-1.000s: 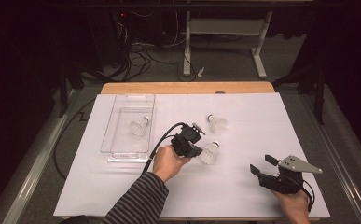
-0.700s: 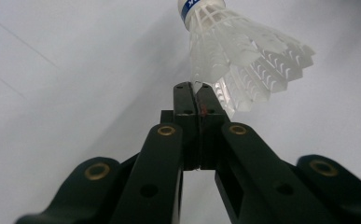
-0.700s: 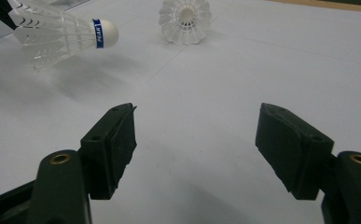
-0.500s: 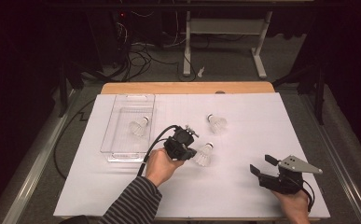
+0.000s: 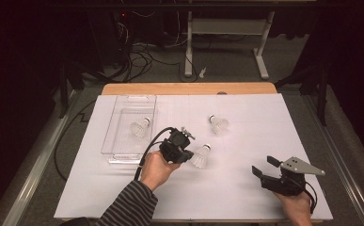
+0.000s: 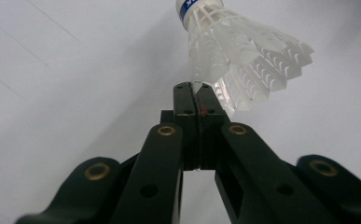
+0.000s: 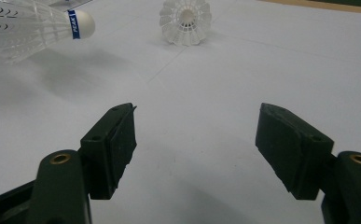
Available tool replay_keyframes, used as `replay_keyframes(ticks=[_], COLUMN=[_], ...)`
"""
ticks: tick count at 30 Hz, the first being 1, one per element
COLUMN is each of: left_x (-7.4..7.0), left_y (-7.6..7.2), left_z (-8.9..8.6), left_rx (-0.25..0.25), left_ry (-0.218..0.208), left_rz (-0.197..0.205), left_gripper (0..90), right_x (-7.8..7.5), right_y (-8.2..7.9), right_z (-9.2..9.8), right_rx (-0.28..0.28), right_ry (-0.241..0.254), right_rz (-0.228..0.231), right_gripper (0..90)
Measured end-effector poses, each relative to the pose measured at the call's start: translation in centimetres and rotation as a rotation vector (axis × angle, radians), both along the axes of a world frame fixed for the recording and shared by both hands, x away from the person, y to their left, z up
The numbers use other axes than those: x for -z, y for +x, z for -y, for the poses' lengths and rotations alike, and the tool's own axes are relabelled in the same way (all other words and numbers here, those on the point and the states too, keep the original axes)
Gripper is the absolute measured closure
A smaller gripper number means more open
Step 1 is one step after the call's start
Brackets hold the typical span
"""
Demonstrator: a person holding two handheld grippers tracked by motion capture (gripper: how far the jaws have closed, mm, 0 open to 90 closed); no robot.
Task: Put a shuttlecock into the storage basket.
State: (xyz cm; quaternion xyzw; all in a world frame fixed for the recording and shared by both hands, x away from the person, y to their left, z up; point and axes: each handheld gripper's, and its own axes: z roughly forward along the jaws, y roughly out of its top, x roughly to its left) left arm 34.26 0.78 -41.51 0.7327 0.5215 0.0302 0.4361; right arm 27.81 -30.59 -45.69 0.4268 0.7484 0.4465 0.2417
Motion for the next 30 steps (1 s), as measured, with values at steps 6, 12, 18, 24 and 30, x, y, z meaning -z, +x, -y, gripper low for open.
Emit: replay_keyframes(ticks=[6,12,18,24,30], left_x=[-0.2,-0.5,-0.8,-1.2,-1.3], left_y=[-0.1,-0.5,-0.5,-0.5,-0.6], left_z=[-0.7,-1.0,-1.6,-2.0,-2.3], left_rx=[-0.012,-0.013,-0.021,-0.024,-0.027], left_ry=[-0.002,0.0,0.003,-0.001,0.003], left_rz=[0.004,0.014,0.023,0.035,0.041], left_gripper=[89.6,89.6,89.7,89.6,89.7], right_x=[0.0,0.0,0.0,0.0,0.0], right_y=[0.0,0.1,0.1,0.1,0.1], right_z=[0.0,0.0,0.1,0.1,0.1], right_rx=[0.0,0.0,0.0,0.003,0.002], right_ry=[0.0,0.003,0.003,0.006,0.004], right_rz=[0.0,-0.002,-0.002,0.0,0.0], right_gripper=[29.5,29.5,29.5,29.5,29.5])
